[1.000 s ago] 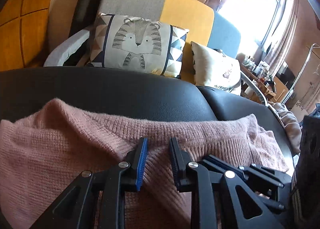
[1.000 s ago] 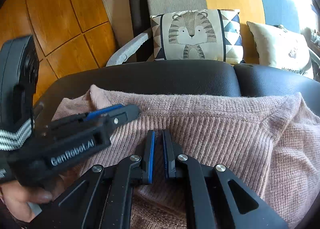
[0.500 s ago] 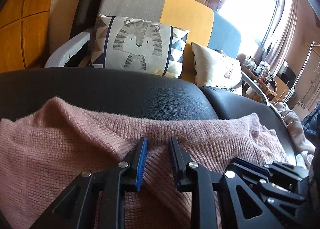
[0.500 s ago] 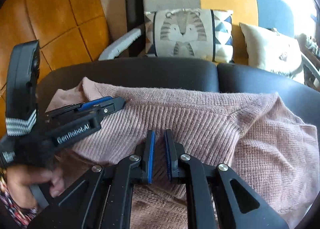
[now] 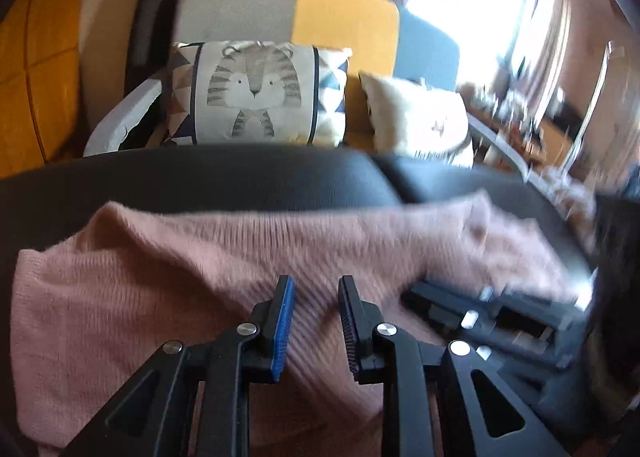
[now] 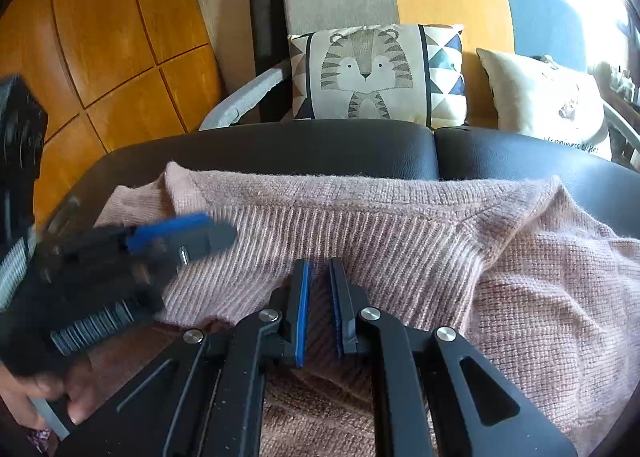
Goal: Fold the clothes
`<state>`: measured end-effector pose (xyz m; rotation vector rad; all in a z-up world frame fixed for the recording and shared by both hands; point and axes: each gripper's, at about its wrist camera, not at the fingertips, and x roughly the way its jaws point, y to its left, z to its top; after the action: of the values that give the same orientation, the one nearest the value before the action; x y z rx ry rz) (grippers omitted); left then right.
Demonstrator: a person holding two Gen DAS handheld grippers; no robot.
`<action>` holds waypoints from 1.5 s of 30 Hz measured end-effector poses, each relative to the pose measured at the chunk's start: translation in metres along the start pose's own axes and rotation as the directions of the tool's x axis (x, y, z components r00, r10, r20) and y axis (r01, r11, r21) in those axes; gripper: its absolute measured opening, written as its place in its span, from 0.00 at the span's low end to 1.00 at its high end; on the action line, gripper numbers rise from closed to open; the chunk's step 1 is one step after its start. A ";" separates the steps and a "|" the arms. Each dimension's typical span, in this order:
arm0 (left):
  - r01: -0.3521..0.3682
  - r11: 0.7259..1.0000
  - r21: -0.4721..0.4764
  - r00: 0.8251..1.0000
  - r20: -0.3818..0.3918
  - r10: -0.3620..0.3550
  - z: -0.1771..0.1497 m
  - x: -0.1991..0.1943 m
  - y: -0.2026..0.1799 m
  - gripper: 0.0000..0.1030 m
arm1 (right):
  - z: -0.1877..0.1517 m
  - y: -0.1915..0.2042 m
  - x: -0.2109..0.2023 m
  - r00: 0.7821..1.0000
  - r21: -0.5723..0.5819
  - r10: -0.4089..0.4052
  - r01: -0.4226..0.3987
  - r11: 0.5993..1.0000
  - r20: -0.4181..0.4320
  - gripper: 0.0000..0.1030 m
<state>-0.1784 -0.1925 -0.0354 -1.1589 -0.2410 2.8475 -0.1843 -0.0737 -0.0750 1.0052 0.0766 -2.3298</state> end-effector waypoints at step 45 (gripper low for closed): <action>0.106 0.993 0.052 0.993 -0.050 -0.104 -0.034 -0.063 0.006 0.28 | -0.021 -0.018 -0.072 0.996 -0.082 0.043 -0.049 0.995 -0.078 0.22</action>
<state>-0.1098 -0.2009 -0.0167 -1.1658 -0.2139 2.7152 -0.1421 -0.0172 -0.0446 1.0436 0.1781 -2.2275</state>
